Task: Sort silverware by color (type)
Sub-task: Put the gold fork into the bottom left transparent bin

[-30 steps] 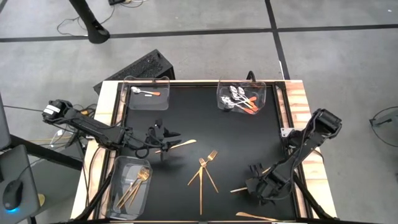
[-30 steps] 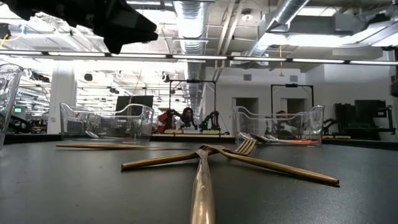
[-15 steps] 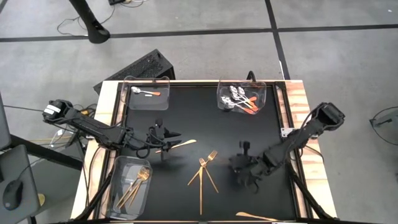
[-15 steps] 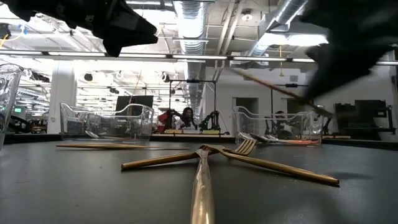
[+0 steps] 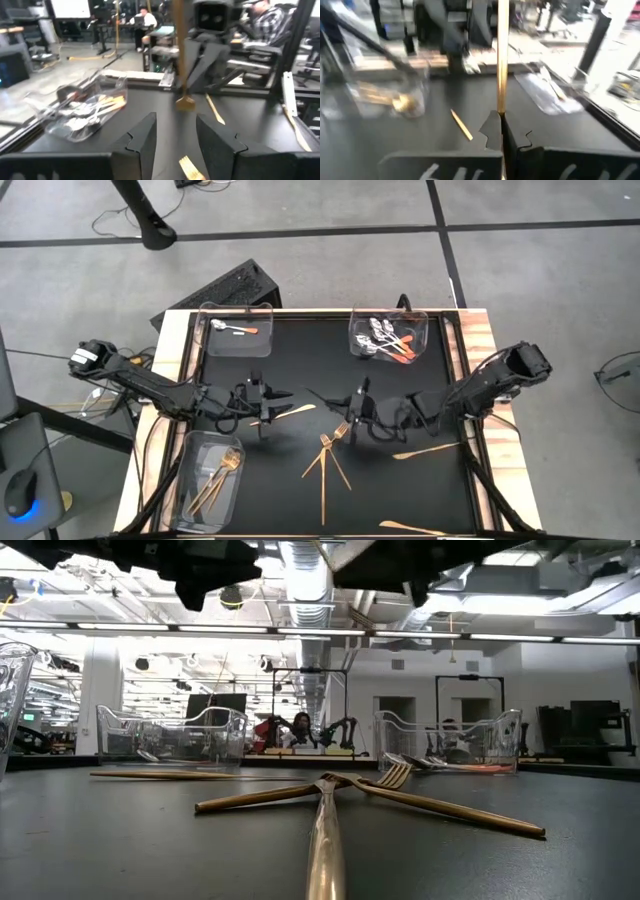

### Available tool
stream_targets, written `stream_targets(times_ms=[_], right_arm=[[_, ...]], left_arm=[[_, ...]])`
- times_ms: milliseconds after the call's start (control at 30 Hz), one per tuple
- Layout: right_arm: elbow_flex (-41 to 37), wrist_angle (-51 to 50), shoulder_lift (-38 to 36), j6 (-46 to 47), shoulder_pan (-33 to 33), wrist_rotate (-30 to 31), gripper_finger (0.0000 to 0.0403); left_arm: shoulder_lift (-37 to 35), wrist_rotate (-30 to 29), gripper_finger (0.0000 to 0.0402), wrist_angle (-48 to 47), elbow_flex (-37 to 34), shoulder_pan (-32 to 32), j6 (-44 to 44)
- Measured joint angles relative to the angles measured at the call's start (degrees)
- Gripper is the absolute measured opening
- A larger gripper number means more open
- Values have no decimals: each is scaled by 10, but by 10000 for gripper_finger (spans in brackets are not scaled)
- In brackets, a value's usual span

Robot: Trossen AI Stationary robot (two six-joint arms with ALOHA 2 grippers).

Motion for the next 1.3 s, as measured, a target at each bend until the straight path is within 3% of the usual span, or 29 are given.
stream_targets(times_ms=[167, 400, 567, 733, 933, 1200, 1300], right_arm=[[0, 39, 4, 2, -32, -79, 6], [0, 48, 4, 0, -40, -118, 6], [0, 37, 4, -2, -39, -121, 6], [0, 36, 4, -13, -39, -121, 6], [0, 29, 4, -15, -38, -121, 6], [0, 25, 4, -17, -39, -120, 6], [0, 23, 4, -21, -39, -119, 7]], left_arm=[[0, 11, 159, 37, 0, 4, 19], [44, 52, 205, 119, 0, 42, 26], [124, 105, 209, 246, 6, 68, 40], [183, 131, 201, 268, 41, 81, 44], [216, 131, 166, 269, 72, 83, 52], [216, 131, 26, 258, 72, 82, 56], [216, 130, 11, 252, 72, 82, 49]])
